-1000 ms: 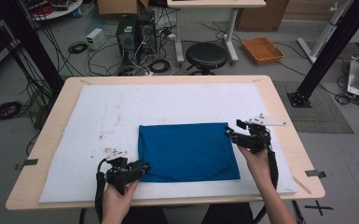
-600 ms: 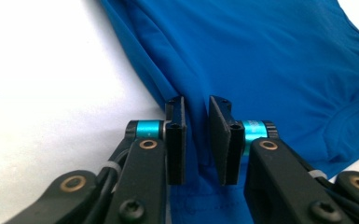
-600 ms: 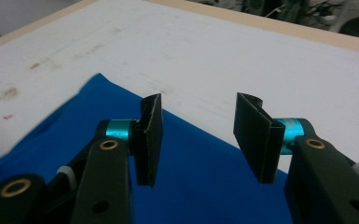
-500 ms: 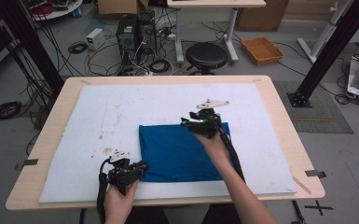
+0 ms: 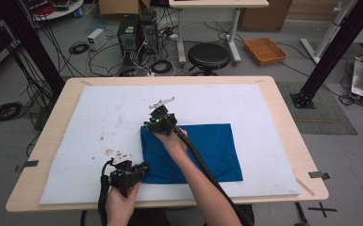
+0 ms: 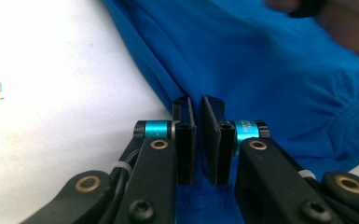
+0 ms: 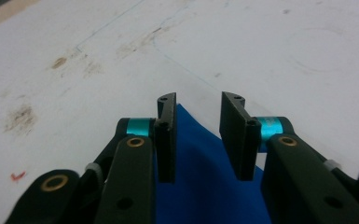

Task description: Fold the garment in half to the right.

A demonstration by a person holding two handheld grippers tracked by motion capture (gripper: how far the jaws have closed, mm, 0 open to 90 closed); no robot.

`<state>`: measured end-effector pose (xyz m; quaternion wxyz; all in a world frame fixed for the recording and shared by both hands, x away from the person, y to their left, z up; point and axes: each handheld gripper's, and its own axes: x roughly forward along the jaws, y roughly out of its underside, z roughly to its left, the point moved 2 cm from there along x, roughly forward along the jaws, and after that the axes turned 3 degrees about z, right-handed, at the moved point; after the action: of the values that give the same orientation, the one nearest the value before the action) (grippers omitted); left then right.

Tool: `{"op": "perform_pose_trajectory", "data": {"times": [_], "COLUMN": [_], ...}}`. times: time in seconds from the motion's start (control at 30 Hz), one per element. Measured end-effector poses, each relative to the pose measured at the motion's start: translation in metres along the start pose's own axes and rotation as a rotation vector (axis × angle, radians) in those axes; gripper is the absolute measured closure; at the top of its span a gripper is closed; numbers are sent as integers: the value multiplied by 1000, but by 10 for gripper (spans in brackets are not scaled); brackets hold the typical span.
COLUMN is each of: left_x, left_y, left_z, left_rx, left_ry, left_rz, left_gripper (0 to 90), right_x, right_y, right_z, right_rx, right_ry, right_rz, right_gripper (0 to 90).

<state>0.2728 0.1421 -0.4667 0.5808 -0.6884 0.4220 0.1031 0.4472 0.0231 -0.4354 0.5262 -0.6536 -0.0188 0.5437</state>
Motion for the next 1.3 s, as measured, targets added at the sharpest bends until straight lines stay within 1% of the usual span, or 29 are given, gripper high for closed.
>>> {"op": "perform_pose_trajectory", "data": {"times": [0.03,0.07,0.1,0.17,0.23,0.27,0.3,0.33,0.37,0.43,0.47,0.57,0.6,0.67,0.8,0.9,0.93,1.07,1.13,1.2,1.3], "left_x": [0,0,0,-1,-1,-1,-1,-2,-2,-2,-2,-3,-4,-7,-15,-17,-17,-13,-6,1,16], "left_y": [0,0,0,1,1,1,1,2,2,2,2,0,-1,-3,-14,-23,-26,-38,-43,-46,-50], "left_z": [0,0,0,0,0,0,0,1,1,0,1,1,0,-2,-13,-26,-32,-56,-71,-82,-102], "left_rx": [2,0,0,-3,0,0,-1,-4,-8,-6,-8,-17,-14,-11,22,52,55,91,108,118,135], "left_ry": [0,1,3,2,3,4,5,7,7,6,9,20,23,35,68,99,115,166,196,223,261], "left_rz": [0,0,0,-1,0,-1,-1,0,-3,-3,-2,3,1,-9,-32,-42,-48,-62,-57,-49,-38], "left_gripper": [831,830,830,830,830,830,830,830,830,830,830,831,832,832,834,834,834,834,836,837,838], "right_x": [8,10,16,24,31,34,37,39,39,37,35,25,19,9,-15,-36,-44,-72,-85,-96,-112], "right_y": [-2,-3,-5,-7,-8,-8,-7,-7,-6,-7,-8,-12,-15,-18,-22,-24,-25,-21,-16,-10,-1], "right_z": [4,6,9,14,15,16,17,17,18,17,17,17,16,13,3,-11,-15,-34,-43,-52,-68], "right_rx": [-10,-12,-25,-36,-46,-48,-56,-69,-68,-70,-71,-71,-67,-36,3,31,40,30,26,24,39], "right_ry": [2,4,14,30,42,48,61,77,75,71,70,61,55,17,-28,-58,-60,-43,-34,-29,-24], "right_rz": [10,19,19,36,68,81,97,101,101,98,86,57,37,0,-48,-80,-89,-117,-127,-127,-129], "right_gripper": [685,697,722,745,748,774,814,850,876,885,886,886,886,886,885,886,886,886,887,887,887]}}
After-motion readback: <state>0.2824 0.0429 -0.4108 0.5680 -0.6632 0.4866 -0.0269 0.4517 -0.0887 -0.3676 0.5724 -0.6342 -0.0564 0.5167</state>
